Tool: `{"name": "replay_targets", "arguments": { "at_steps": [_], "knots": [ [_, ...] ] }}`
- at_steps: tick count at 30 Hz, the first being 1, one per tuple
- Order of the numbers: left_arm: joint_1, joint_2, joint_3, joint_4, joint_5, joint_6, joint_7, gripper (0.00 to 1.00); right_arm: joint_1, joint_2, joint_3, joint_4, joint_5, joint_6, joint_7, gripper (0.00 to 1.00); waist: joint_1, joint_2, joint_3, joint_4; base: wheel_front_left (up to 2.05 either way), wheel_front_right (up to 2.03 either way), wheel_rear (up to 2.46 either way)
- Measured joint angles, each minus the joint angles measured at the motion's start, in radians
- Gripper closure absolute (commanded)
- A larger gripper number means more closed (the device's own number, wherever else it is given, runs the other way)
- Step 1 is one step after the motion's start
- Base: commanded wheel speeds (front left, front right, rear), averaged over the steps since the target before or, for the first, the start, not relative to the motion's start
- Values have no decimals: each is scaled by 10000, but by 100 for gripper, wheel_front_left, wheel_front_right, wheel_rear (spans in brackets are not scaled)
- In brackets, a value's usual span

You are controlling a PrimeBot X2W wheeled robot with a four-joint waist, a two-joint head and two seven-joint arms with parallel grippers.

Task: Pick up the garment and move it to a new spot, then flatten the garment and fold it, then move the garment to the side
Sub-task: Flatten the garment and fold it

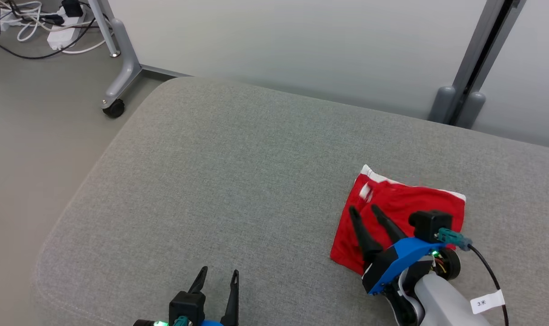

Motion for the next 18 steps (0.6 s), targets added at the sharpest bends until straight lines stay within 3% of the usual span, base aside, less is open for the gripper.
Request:
{"name": "replay_targets", "arguments": {
  "at_steps": [7, 18],
  "knots": [
    [21, 2, 336, -86, 40, 77, 0, 0, -65, 35, 299, -341, -318, 0, -115, 0, 1, 0, 50, -522, 0, 0, 0],
    [-210, -2, 802, -173, 669, 88, 0, 0, 1694, -77, -3089, -1471, -3657, 0, -140, 0, 0, 0, -369, -2373, 0, 0, 0]
  ]
}}
